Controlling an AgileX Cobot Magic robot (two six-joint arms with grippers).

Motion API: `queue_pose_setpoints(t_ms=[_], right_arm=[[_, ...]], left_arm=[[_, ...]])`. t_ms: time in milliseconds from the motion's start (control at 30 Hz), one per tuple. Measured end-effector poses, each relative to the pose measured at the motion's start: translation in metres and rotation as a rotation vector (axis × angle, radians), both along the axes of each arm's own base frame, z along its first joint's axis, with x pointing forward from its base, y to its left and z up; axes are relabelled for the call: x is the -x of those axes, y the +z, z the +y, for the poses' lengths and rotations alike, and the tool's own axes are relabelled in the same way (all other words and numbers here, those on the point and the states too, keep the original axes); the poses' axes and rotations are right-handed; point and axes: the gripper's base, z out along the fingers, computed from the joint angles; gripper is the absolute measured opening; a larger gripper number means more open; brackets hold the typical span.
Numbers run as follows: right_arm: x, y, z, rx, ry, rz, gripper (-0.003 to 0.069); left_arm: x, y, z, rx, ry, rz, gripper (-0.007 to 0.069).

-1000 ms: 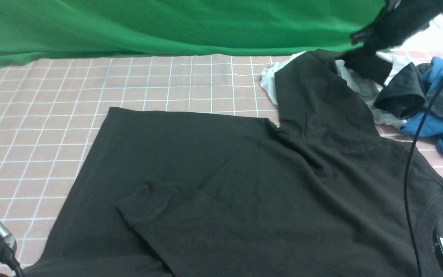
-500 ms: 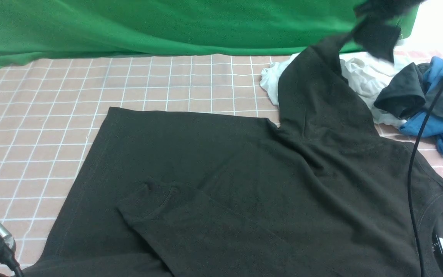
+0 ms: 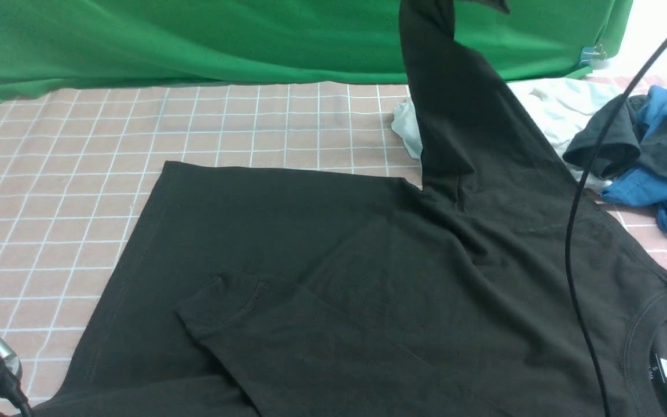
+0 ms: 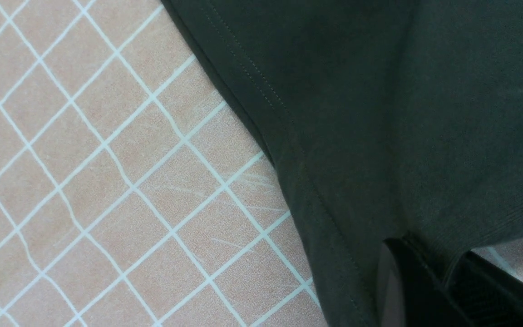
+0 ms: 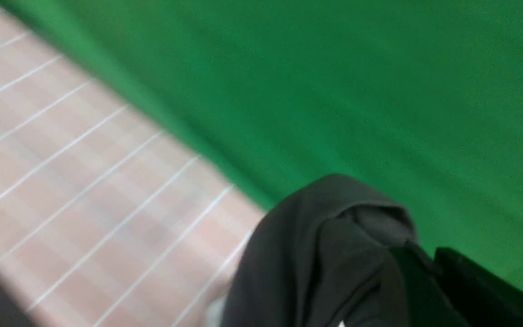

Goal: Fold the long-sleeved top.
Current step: Use the right arm to drag and drop the cuff onto the cuffclosest to the right arm

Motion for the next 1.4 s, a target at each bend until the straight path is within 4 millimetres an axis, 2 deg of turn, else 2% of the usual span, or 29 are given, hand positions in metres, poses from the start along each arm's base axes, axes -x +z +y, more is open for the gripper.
queue_pose_setpoints(t_ms=[267, 367, 400, 467, 500, 567, 600, 667, 733, 800, 833, 933, 1000, 1033, 1067, 1133, 1200, 1300, 1400], right_arm=[[0.022, 0.009, 0.031, -0.013, 0.05, 0.066, 0.0062], [0.038, 0.016, 0.041, -0.01, 0.069, 0.103, 0.0062], [0.039, 0.016, 0.042, -0.009, 0.071, 0.106, 0.0062], [0.058, 0.012, 0.049, 0.027, 0.108, 0.174, 0.0062], [0.059, 0.011, 0.05, 0.029, 0.111, 0.18, 0.0062], [0.082, -0.003, 0.06, 0.099, 0.186, 0.25, 0.0062], [0.083, -0.009, 0.062, 0.108, 0.196, 0.266, 0.0062], [0.101, -0.029, 0.074, 0.156, 0.26, 0.314, 0.0062], [0.108, -0.036, 0.079, 0.172, 0.285, 0.326, 0.0062], [0.125, -0.056, 0.09, 0.227, 0.361, 0.37, 0.0062], [0.126, -0.056, 0.091, 0.23, 0.367, 0.371, 0.0062], [0.143, -0.073, 0.104, 0.29, 0.457, 0.412, 0.0071], [0.156, -0.083, 0.112, 0.334, 0.521, 0.456, 0.0127], [0.157, -0.084, 0.113, 0.337, 0.526, 0.457, 0.0127], [0.163, -0.087, 0.117, 0.352, 0.548, 0.48, 0.0172], [0.177, -0.091, 0.126, 0.374, 0.588, 0.507, 0.0313], [0.187, -0.09, 0.129, 0.377, 0.602, 0.515, 0.0392], [0.199, -0.083, 0.127, 0.352, 0.562, 0.537, 0.0429], [0.205, -0.074, 0.119, 0.32, 0.503, 0.547, 0.0419]], left_arm=[[0.0, 0.0, 0.0, -0.005, 0.0, 0.0, 0.0037], [0.0, 0.0, 0.0, -0.005, 0.0, 0.0, 0.0037], [0.0, 0.0, 0.0, -0.005, 0.0, 0.0, 0.0037], [0.0, 0.0, 0.0, -0.005, 0.0, 0.0, 0.0037], [0.0, 0.0, 0.0, -0.005, 0.0, 0.0, 0.0037], [0.0, 0.0, 0.0, -0.006, 0.0, 0.0, 0.0037], [0.0, 0.0, 0.0, -0.006, 0.0, 0.0, 0.0037], [0.0, 0.0, 0.0, -0.006, 0.0, 0.0, 0.0037], [0.0, 0.0, 0.0, -0.006, 0.0, 0.0, 0.0037], [0.0, 0.0, 0.0, -0.006, 0.0, 0.0, 0.0037], [0.0, 0.0, 0.0, -0.006, 0.0, 0.0, 0.0037], [0.0, 0.0, 0.0, -0.002, 0.001, 0.0, 0.0037], [0.0, 0.0, 0.0, 0.003, 0.002, 0.0, 0.0037], [0.0, 0.0, 0.0, 0.003, 0.003, 0.0, 0.0037], [0.0, 0.0, 0.0, 0.004, 0.002, 0.0, 0.0037], [0.0, 0.0, -0.001, 0.016, 0.002, 0.001, 0.0037], [0.0, 0.0, -0.001, 0.016, 0.002, 0.001, 0.0037], [0.0, 0.0, -0.001, 0.016, 0.002, 0.001, 0.0037], [0.0, 0.0, -0.002, 0.025, 0.002, 0.001, 0.0037]])
